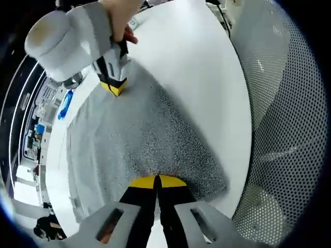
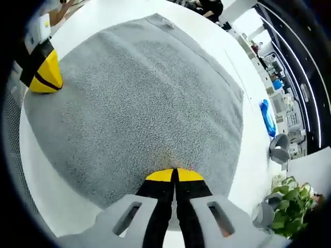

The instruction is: Fold the towel on the table until its edges align and the towel forms a compact rectangular stack.

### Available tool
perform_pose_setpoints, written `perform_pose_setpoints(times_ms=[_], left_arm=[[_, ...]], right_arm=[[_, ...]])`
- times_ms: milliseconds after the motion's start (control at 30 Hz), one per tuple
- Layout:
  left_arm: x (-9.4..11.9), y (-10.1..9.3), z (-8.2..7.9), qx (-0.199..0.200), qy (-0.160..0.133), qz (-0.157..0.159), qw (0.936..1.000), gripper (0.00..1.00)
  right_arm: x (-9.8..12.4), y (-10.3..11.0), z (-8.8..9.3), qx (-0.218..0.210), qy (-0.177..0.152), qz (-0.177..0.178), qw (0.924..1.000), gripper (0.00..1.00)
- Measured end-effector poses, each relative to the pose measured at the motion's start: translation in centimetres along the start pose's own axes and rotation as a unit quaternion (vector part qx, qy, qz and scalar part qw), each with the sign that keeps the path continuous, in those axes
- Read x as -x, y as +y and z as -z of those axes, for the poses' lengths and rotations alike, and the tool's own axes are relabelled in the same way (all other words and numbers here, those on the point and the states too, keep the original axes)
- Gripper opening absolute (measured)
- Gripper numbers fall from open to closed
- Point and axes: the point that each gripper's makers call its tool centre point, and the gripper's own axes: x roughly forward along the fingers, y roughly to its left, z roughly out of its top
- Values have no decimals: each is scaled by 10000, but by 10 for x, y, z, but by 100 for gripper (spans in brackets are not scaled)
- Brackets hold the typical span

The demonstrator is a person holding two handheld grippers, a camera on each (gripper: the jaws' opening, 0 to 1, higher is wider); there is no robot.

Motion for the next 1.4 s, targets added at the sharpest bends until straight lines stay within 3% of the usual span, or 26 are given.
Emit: perform_pose_setpoints(times_ms=[33, 67, 167, 233, 333, 433, 533, 700, 867, 1233, 1400], left_arm=[[0, 0, 0, 93, -15, 14, 10000, 1], [0, 1, 1, 489, -76, 65, 9988, 1], [1, 2, 3, 1015, -164, 167, 9946, 1], [1, 3, 5, 1035, -179, 184, 9943, 1], [1, 2, 4, 1156, -140, 171, 9931, 1], [1, 0, 3, 1033, -7, 114, 9946, 1], [1, -1, 3, 556, 110, 29, 9984, 1], [0, -2, 3, 395, 236, -34, 9989, 1], [1, -3, 1, -96, 363, -145, 9992, 1], [1, -1, 2, 37, 360, -143, 9992, 1], [1, -2, 2, -107, 366, -160, 9991, 1]], right_arm=[[0, 0, 0, -64, -3, 44, 10000, 0], [1, 1, 0, -188, 12, 200, 9996, 0], [3, 7, -1, 58, 29, 188, 9998, 0], [4, 7, -1, 115, -38, 198, 9997, 0], [5, 5, -1, -254, -281, 257, 9990, 0], [5, 6, 0, -183, -322, 253, 9990, 0], [6, 8, 0, 19, -354, 336, 9988, 0], [9, 11, 2, 229, -269, 373, 9987, 0], [9, 9, 3, 102, -224, 289, 9993, 0], [14, 15, 12, -32, 107, -43, 9999, 0], [15, 16, 15, -125, 59, -34, 9999, 0]])
